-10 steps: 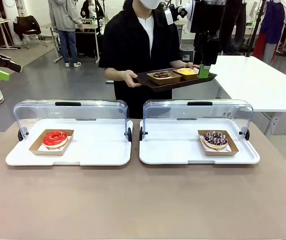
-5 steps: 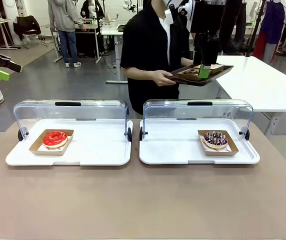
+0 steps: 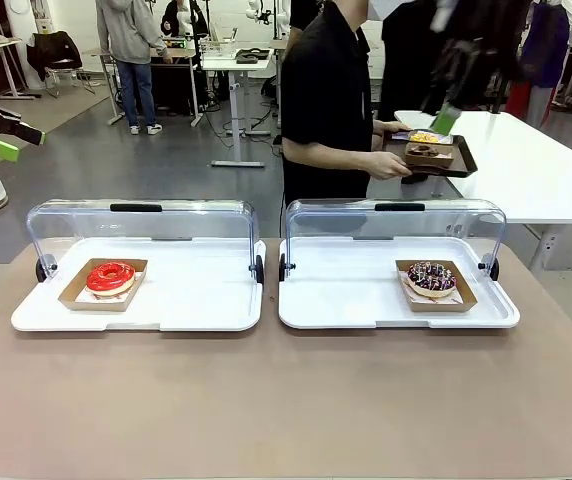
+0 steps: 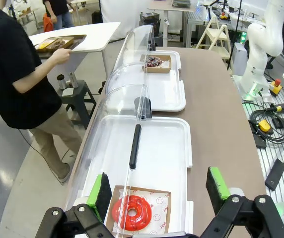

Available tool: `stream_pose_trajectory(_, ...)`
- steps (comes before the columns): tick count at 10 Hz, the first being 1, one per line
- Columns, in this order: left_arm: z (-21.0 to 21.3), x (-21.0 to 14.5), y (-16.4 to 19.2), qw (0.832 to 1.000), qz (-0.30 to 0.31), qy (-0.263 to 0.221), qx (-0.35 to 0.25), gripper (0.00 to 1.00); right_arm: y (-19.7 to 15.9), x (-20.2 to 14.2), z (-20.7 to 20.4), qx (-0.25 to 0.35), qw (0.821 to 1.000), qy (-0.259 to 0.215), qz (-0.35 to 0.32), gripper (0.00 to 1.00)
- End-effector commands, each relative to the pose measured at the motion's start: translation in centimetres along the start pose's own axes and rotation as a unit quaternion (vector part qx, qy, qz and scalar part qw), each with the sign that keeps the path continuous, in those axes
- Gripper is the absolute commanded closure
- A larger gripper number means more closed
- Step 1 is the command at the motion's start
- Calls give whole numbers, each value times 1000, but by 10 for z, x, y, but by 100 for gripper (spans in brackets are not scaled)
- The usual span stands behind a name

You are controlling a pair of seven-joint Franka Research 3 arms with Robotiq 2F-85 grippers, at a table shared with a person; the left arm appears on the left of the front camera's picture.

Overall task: Provide the desired donut to the person.
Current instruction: Place the picked Paper togo box onto the Handle tray extended by the person.

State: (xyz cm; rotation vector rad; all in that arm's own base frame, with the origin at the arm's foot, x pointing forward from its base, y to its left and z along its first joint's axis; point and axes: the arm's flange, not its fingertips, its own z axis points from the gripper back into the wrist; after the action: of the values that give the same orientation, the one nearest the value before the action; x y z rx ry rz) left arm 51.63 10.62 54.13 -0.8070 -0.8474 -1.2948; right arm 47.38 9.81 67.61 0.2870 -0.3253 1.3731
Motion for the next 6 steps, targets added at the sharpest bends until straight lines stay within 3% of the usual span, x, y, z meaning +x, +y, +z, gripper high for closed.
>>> stream_pose_trajectory(1,0,2,-1,1000,3,-1,-1,0,-13,-78,11,-2,991,-134,-24,0)
stream_pose_trajectory(3,0,2,-1,1000,3,-1,-1,0,-15,-132,20,1,973,-231,4,0)
stream_pose_trajectory(6,0,2,-1,1000,3,-1,-1,0,-10,-191,15,-21,964,-265,25,0)
